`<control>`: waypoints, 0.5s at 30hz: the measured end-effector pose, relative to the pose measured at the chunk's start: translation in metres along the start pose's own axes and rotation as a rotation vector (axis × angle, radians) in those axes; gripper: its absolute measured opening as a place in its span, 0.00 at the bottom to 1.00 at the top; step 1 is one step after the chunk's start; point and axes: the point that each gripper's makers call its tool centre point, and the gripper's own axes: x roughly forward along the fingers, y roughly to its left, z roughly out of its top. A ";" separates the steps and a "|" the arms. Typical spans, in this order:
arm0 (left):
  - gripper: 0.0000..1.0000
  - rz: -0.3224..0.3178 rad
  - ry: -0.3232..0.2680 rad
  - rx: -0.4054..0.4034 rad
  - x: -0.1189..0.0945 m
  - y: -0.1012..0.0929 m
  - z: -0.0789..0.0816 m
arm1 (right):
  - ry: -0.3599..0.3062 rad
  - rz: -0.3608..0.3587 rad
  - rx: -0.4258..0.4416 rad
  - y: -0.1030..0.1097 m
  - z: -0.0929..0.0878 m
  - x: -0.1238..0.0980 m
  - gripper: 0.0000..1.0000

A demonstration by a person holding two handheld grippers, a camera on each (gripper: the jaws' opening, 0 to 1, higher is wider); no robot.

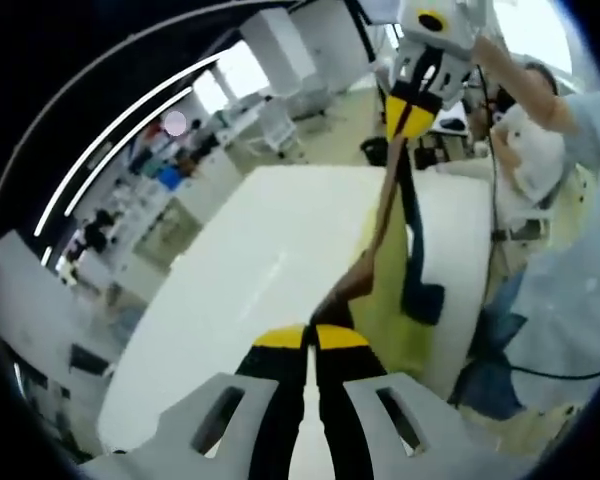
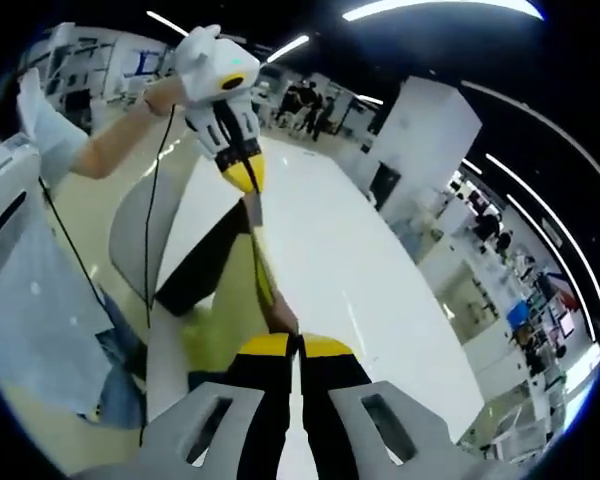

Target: Fold the garment on the visible template until the final outline fits inside the template.

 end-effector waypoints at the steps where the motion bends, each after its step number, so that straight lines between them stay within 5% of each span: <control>1: 0.00 -0.001 -0.001 -0.001 0.002 0.001 0.000 | 0.003 -0.003 0.003 -0.002 -0.001 0.001 0.02; 15: 0.00 -0.011 -0.011 -0.028 0.031 0.022 0.000 | 0.020 -0.041 0.029 -0.026 -0.018 0.019 0.02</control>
